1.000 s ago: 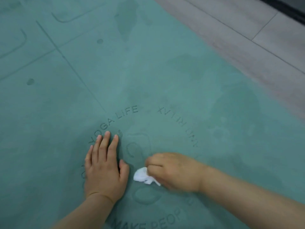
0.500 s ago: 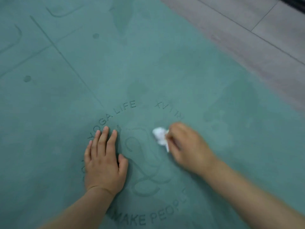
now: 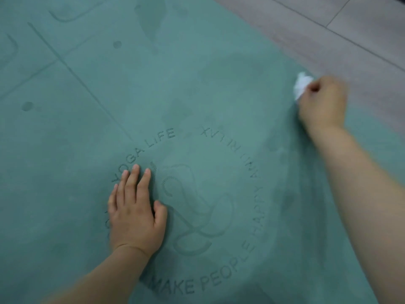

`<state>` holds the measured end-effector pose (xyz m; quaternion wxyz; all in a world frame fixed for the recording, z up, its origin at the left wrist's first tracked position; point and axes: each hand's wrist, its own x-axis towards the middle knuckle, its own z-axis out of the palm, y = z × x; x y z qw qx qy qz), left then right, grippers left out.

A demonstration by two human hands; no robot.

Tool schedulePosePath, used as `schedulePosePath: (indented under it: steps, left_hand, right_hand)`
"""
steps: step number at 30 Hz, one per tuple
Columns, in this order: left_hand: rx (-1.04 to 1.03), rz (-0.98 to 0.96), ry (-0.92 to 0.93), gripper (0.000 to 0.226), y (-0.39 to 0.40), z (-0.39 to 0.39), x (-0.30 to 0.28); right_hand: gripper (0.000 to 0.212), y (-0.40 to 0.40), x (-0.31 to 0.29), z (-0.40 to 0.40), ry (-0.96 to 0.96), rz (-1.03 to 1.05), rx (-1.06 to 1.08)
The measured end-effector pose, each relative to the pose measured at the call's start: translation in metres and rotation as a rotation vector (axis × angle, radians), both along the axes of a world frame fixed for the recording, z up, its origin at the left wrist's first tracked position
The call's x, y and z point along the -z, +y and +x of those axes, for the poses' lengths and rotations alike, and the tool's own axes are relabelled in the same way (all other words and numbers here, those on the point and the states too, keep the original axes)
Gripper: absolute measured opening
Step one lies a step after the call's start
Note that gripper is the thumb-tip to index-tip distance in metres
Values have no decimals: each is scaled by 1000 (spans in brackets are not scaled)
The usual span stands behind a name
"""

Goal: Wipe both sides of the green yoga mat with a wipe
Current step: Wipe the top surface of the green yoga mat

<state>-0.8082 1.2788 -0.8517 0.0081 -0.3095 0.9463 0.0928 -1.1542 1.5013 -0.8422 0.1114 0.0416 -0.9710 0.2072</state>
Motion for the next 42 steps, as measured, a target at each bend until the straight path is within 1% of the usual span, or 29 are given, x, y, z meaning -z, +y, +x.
schedulePosePath:
  steps: [2, 5, 7, 8, 9, 11, 13, 14, 15, 17, 19, 21, 23, 24, 25, 26, 27, 28, 29, 30, 31, 32, 33, 34, 35, 37, 38, 40, 42]
  left_hand:
    - [-1, -8, 1, 69, 1, 0, -1]
    - [-7, -4, 5, 70, 1, -1, 0]
    - [-3, -7, 7, 70, 2, -1, 0]
    - [-1, -7, 8, 70, 2, -1, 0]
    - [-1, -5, 9, 69, 2, -1, -1]
    - [-2, -2, 5, 69, 1, -1, 0]
    - [0, 1, 6, 70, 1, 0, 0]
    - [0, 0, 11, 70, 1, 0, 0]
    - [-1, 0, 11, 69, 1, -1, 0]
    - [0, 4, 12, 69, 1, -1, 0]
    - [-3, -3, 21, 69, 1, -1, -1]
    - [-7, -4, 18, 69, 2, -2, -1]
    - [-9, -2, 20, 69, 2, -1, 0]
    - [-10, -6, 23, 69, 1, -1, 0]
    - [-12, -10, 26, 69, 1, -1, 0]
    - [-10, -9, 27, 69, 2, -1, 0]
    - [-7, -4, 26, 69, 2, -1, 0]
    - [-7, 2, 24, 69, 1, -2, 0]
    - [-5, 4, 21, 69, 1, -2, 1]
    - [-3, 6, 15, 69, 1, -1, 1]
    - [-5, 9, 9, 69, 1, -1, 1]
    - [-8, 10, 6, 70, 2, -1, 1]
    - [-11, 10, 2, 70, 1, -1, 0]
    - [-12, 10, -2, 70, 1, -1, 0]
    - [-8, 14, -7, 70, 1, -1, 0]
    - [-11, 18, -9, 70, 2, 0, -1]
    - [-13, 19, -8, 71, 2, 0, -1]
    - [-15, 25, -4, 71, 3, -1, -1]
    - [-18, 28, 3, 71, 2, -1, -1]
  right_hand:
    - [26, -15, 8, 70, -8, -28, -345]
    - [10, -5, -2, 191, -232, -21, -1136]
    - [9, 8, -7, 198, -288, 58, -1529]
    - [13, 12, -8, 175, -247, 90, -1572]
    - [23, 14, -6, 145, -154, 99, -1475]
    - [41, 25, -1, 66, -14, 79, -949]
    - [38, 58, -2, -10, -29, 138, -295]
    - [34, 73, -3, -29, -72, 132, -59]
    - [31, 81, -1, -36, -85, 127, 55]
    - [22, 73, 2, -18, -108, 84, 34]
    - [16, 57, 6, 30, -109, 9, -168]
    - [18, 40, 1, 104, -154, -39, -441]
    - [14, 34, -7, 175, -281, -44, -856]
    - [7, 33, -9, 198, -332, 35, -1040]
    - [6, 30, -5, 218, -382, 96, -1130]
    - [9, 25, 10, 233, -438, 101, -1054]
    - [12, 13, 17, 238, -412, -45, -648]
    - [18, -1, 14, 252, -492, 64, -307]
    - [27, -12, 2, 232, -673, 49, 105]
    - [36, -11, -7, 215, -667, -25, 318]
    - [44, 9, -7, 181, -531, -48, 333]
    - [50, 34, -15, 142, -462, 48, 260]
    - [52, 46, -23, 96, -414, 6, 177]
    - [47, 48, -30, 46, -219, -7, 221]
    - [37, 57, -28, 27, -171, 42, 141]
    - [17, 44, -11, 67, -194, 162, -38]
    - [13, 24, -5, 111, -184, 127, -195]
    - [15, 8, -4, 199, -227, 30, -667]
    - [13, 12, -11, 253, -322, 25, -1127]
